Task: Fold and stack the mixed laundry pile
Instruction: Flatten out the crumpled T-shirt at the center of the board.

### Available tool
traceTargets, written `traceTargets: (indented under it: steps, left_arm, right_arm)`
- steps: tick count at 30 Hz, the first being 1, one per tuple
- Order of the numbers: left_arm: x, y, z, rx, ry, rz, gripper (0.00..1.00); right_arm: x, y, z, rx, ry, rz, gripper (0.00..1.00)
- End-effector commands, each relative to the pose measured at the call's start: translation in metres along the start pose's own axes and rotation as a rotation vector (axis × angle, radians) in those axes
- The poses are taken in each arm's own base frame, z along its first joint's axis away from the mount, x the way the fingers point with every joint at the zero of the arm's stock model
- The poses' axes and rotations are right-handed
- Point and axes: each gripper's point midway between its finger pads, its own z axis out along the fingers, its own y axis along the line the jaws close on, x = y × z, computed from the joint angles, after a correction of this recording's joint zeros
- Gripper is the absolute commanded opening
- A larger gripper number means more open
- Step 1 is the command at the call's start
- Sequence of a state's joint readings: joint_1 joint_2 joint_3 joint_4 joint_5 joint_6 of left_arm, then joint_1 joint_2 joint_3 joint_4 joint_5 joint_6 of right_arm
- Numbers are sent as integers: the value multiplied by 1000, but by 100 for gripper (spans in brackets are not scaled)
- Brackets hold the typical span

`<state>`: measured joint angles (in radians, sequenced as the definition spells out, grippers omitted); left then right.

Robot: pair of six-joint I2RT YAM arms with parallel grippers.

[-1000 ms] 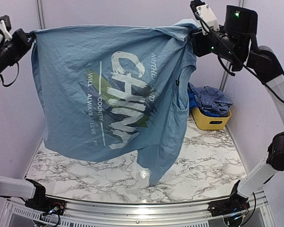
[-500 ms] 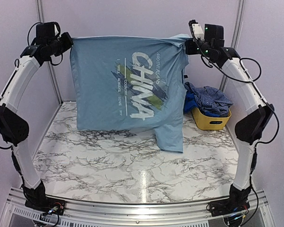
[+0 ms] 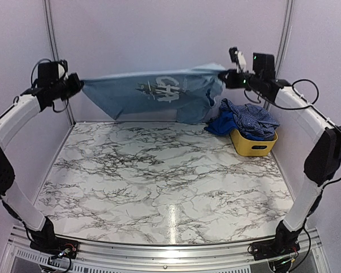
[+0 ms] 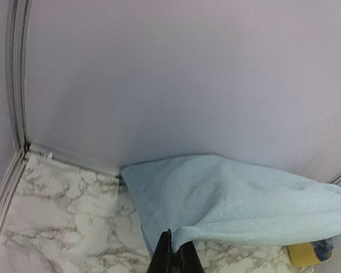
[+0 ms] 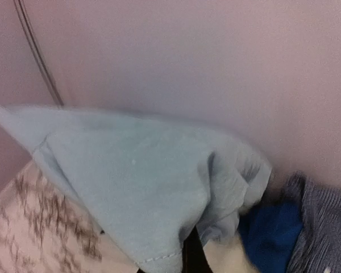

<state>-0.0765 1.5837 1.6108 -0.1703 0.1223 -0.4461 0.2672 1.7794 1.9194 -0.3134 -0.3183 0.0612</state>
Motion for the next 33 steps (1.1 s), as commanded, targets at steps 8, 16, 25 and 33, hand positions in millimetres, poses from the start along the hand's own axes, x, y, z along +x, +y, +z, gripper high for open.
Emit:
traceTargets:
  steps: [8,16,25,33]
  left_arm:
    - [184,52,-105,-31,365,-97,4]
    - [185,64,-188,-148,275,-195,99]
    - [212,91,-121,-288,476,-132,99]
    - [272,86,-56,-365,744,29,83]
  right_arm:
    - [220,126,-92,-216,534,201,36]
    - [234,146,-144,-237,617,282,99]
    - [288,132,-57,-223,797,218,73]
    - [341,110,5,-170,917,233,60]
